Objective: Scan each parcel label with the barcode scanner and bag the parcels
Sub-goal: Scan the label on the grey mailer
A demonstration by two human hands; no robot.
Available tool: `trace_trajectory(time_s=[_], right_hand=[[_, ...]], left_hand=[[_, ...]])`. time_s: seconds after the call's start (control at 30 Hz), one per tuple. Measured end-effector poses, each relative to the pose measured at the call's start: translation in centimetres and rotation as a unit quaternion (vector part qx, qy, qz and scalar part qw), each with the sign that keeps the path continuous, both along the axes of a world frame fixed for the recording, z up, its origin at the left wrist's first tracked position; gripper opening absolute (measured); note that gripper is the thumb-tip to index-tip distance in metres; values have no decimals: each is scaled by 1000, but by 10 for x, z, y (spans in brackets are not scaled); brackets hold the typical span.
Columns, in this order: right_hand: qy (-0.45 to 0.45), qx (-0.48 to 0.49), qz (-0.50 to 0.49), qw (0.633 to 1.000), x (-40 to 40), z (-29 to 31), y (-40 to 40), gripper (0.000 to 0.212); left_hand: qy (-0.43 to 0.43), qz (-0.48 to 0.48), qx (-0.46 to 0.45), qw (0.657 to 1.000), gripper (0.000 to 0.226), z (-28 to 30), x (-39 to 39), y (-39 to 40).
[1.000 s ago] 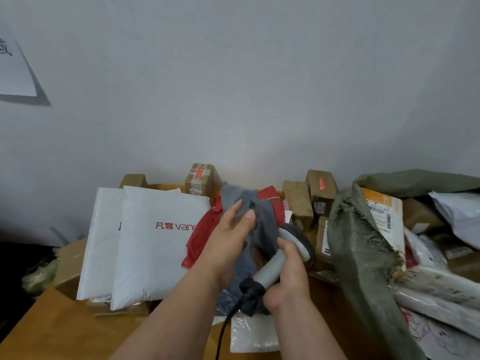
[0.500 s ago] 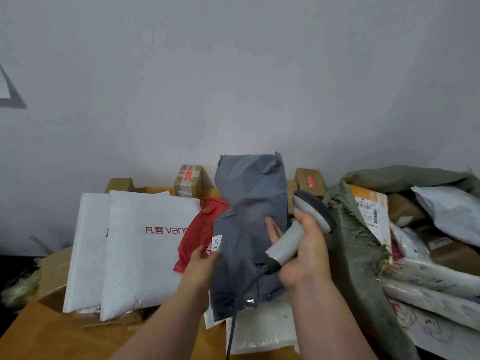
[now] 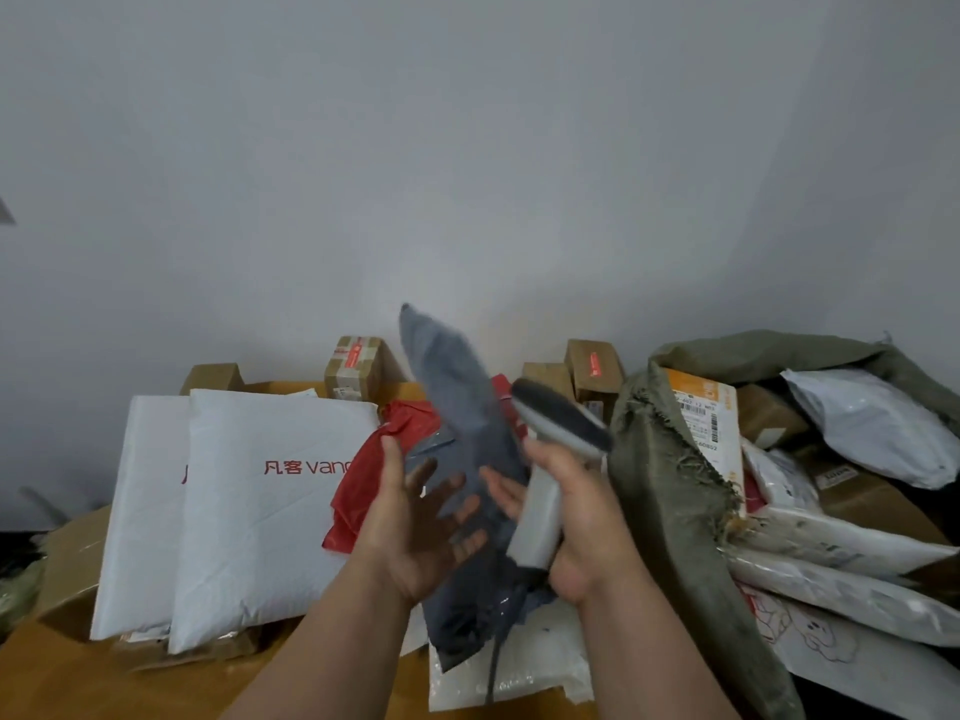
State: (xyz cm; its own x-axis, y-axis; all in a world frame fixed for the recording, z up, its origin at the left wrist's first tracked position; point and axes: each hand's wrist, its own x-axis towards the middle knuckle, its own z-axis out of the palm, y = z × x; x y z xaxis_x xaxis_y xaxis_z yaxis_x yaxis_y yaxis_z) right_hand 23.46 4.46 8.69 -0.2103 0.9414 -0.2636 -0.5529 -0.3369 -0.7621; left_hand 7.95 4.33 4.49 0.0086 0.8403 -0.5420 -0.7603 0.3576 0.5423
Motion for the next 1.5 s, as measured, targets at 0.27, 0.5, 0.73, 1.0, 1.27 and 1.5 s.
trace_trajectory(time_s=[0.27,0.5,0.73,1.0,1.27,1.5], right_hand=[[-161,-93,112,976,-20,-43,-10,25],[-180,-148,80,969,-18,-64,-5,34],[-260,-112,66,957,-12,-77,-1,31],[-157,-59,-28,985,2,-61,8,38],[29,-172,-40,984,28,-13,18,40],[35,-156,-282,946,73,-26,21,31]], left_hand=[[65,54,-120,989,51,-18,-32,-27],[169,178,-140,959,53,-21,-50,-34],[291,45,-80,952,74,-16,-27,-26],[346,152,71,923,63,38,-11,1],[429,3,328,842,51,123,57,33],[354,-137,337,862,63,94,132,44]])
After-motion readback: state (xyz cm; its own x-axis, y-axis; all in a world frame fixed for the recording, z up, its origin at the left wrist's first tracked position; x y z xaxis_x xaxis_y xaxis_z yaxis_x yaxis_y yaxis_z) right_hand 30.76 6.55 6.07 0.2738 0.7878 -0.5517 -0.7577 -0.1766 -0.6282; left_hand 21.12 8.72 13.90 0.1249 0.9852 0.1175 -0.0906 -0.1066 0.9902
